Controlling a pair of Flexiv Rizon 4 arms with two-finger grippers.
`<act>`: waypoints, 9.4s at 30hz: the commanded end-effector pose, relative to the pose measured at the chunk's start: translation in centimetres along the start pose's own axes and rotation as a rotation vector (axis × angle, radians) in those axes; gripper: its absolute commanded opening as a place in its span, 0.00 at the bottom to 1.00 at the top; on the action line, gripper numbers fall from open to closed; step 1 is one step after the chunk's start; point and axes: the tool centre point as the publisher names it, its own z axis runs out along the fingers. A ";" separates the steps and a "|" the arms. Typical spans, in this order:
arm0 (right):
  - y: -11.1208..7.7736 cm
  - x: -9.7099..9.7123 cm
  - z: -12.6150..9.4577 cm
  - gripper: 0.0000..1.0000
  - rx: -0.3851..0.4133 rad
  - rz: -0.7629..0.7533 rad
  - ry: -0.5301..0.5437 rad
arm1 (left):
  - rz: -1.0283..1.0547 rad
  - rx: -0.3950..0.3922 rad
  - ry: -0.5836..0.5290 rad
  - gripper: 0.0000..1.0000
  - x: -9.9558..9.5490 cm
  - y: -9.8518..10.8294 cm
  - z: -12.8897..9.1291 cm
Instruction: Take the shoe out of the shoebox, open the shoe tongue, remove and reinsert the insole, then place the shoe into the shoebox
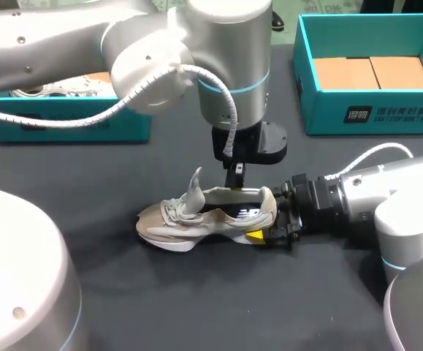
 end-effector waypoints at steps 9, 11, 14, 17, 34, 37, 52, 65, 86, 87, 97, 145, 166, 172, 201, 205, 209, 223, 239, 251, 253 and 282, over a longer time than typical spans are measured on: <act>-0.1 0.1 0.3 0.00 0.004 0.001 -0.001 | 0.023 0.025 0.077 0.00 -0.4 0.1 4.9; -0.1 0.1 0.3 0.00 0.004 0.001 -0.001 | 0.024 0.020 0.083 0.00 -0.1 0.2 5.6; -0.1 0.1 0.3 0.00 0.004 0.001 -0.001 | 0.018 0.019 0.101 0.00 0.1 0.4 6.3; -0.1 0.1 0.3 0.00 0.004 0.001 -0.001 | 0.014 0.019 0.116 0.00 0.2 0.7 6.9; -0.1 0.1 0.3 0.00 0.004 0.001 -0.001 | -0.012 0.012 0.172 0.00 1.4 1.4 8.2; -0.1 0.1 0.3 0.00 0.004 0.001 -0.001 | -0.014 0.007 0.187 0.00 1.6 1.8 8.5; -0.1 0.1 0.3 0.00 0.004 0.001 -0.001 | -0.024 -0.003 0.198 0.00 3.9 3.0 9.6; -0.1 0.1 0.3 0.00 0.004 0.001 -0.001 | -0.061 -0.012 0.120 0.29 3.9 3.0 10.7; -0.1 0.1 0.3 0.00 0.004 0.001 -0.001 | -0.127 -0.070 -0.137 0.32 1.6 2.9 12.0; -0.1 0.1 0.3 0.00 0.004 0.001 -0.001 | -0.128 -0.069 -0.144 0.32 1.5 3.0 11.8; -0.1 0.1 0.3 0.00 0.004 0.001 -0.001 | -0.145 -0.099 -0.204 0.29 0.4 2.9 11.7; -0.1 0.1 0.3 0.00 0.004 0.001 -0.001 | -0.112 0.197 0.075 0.00 -1.2 6.3 7.3; -0.1 0.1 0.3 0.00 0.004 0.001 -0.001 | -0.164 0.380 0.034 0.00 0.2 6.7 4.0; -0.1 0.1 0.3 0.00 0.004 0.001 -0.001 | -0.194 0.359 -0.009 0.00 -0.1 4.7 3.4; -0.1 0.1 0.3 0.00 0.004 0.001 -0.001 | -0.264 0.260 -0.096 0.38 -2.2 0.2 3.5; -0.1 0.1 0.3 0.00 0.004 0.001 -0.001 | -0.247 0.271 -0.099 0.49 -1.4 0.5 3.2; -0.1 0.1 0.3 0.00 0.004 0.001 -0.001 | -0.242 0.276 -0.109 0.52 -0.7 0.7 2.8; -0.1 0.1 0.3 0.00 0.004 0.001 -0.001 | -0.346 0.257 -0.285 0.59 1.3 -0.9 0.8; -0.1 0.1 0.3 0.00 0.004 0.001 -0.001 | -0.472 0.193 -0.450 0.56 1.1 -2.2 2.0; -0.1 0.1 0.3 0.00 0.004 0.001 -0.001 | -0.492 0.164 -0.489 0.54 -0.1 -1.8 3.0; -0.1 0.1 0.3 0.00 0.004 0.001 -0.001 | -0.484 0.159 -0.492 0.54 -0.3 -1.8 3.2; -0.1 0.1 0.3 0.00 0.004 0.001 -0.001 | -0.468 0.131 -0.482 0.00 -3.0 -2.3 5.3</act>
